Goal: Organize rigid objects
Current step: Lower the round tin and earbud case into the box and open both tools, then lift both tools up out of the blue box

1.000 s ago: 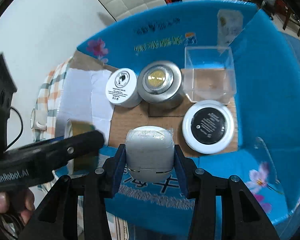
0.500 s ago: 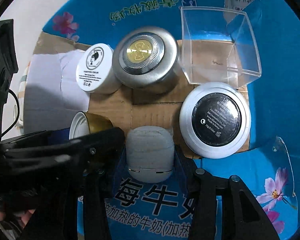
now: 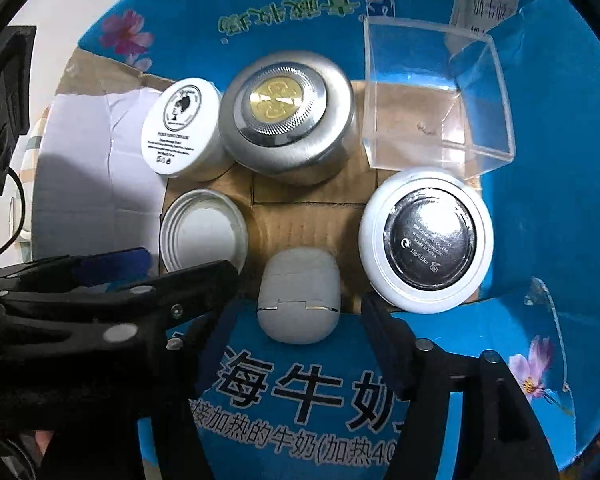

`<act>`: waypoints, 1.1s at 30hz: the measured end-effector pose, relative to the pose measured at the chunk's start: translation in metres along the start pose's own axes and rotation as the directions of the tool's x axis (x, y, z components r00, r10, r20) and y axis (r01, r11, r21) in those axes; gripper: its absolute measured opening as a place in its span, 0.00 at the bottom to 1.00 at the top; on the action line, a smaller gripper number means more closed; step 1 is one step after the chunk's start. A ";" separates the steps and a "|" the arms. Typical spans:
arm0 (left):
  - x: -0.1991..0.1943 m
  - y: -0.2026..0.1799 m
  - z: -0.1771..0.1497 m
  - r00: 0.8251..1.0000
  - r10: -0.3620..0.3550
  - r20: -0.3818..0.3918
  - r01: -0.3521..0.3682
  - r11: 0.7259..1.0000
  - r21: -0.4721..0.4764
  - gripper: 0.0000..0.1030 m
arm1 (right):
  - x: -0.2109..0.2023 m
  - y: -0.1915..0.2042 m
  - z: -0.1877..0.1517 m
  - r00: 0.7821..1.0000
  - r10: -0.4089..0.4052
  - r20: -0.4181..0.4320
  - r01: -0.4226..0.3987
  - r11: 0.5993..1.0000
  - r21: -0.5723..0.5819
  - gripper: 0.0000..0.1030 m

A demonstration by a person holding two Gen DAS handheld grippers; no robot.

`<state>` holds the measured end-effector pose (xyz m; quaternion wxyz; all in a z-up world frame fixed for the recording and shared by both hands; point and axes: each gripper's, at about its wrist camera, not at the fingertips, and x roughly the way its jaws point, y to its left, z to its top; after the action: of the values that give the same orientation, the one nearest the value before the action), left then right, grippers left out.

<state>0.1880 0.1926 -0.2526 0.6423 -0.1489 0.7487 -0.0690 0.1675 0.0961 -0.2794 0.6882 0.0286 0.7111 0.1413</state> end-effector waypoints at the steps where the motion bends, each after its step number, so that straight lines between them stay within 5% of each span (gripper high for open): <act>1: -0.002 0.001 -0.001 1.000 0.002 0.003 -0.002 1.000 -0.001 0.77 | -0.002 0.002 -0.001 1.000 -0.013 0.010 0.013 1.000 -0.009 0.72; 7: -0.022 -0.004 -0.013 0.998 0.037 0.058 -0.038 0.999 0.016 0.83 | -0.021 0.004 -0.007 0.995 -0.085 0.061 0.086 0.996 -0.020 0.89; 10: -0.034 -0.004 -0.020 0.993 0.067 0.101 -0.069 0.997 0.018 0.84 | -0.034 -0.001 -0.012 0.991 -0.103 0.082 0.104 0.995 -0.006 0.90; 12: -0.042 -0.003 -0.029 0.984 0.100 0.146 -0.102 0.995 0.009 1.00 | -0.043 -0.004 -0.014 0.988 -0.117 0.100 0.118 0.993 0.000 0.90; 16: -0.056 -0.001 -0.044 0.975 0.107 0.193 -0.108 0.994 -0.006 1.00 | -0.067 -0.006 -0.021 0.982 -0.124 0.141 0.126 0.992 -0.007 0.92; 33: -0.142 -0.057 -0.103 0.881 0.205 0.426 -0.222 0.975 -0.010 1.00 | -0.203 -0.012 -0.088 0.948 -0.073 0.311 0.097 0.993 -0.064 0.92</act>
<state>0.1134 0.1739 -0.0851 0.7962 -0.0645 0.6013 0.0214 0.0927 0.0225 -0.0838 0.7966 -0.0077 0.5896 0.1332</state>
